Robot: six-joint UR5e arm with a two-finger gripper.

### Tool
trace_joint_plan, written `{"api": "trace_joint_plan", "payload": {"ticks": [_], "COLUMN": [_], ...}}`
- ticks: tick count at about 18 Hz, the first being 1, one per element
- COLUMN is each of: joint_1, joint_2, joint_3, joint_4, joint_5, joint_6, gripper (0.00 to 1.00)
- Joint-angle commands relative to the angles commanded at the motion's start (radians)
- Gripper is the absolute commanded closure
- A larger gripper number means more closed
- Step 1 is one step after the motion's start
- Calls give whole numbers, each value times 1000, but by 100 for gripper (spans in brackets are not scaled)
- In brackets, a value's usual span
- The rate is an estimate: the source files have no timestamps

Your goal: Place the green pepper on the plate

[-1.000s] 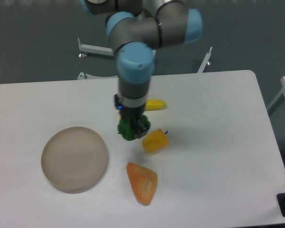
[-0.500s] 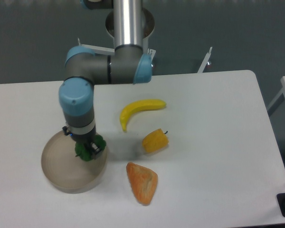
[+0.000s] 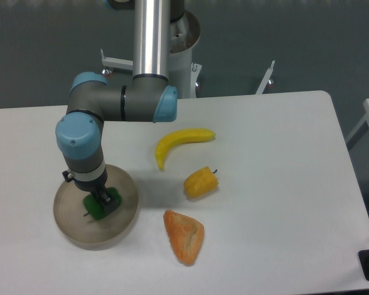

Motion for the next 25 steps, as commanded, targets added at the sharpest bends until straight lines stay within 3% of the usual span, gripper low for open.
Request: {"api": "trace_joint_plan", "payload": {"ticks": [3, 8, 10, 14, 18, 21, 25], "joint_1": [40, 219, 317, 445, 520, 534, 541], "joint_2": [26, 94, 118, 138, 123, 98, 84], "joint_3": [17, 0, -35, -81, -81, -81, -80], "joint_4": [-3, -8, -12, -20, -34, -38, -38], "joint_5": [8, 8, 8, 9, 64, 104, 114], "joint_6": [6, 41, 192, 493, 699, 803, 844], "gripper": [0, 0, 0, 0, 0, 0, 0]}}
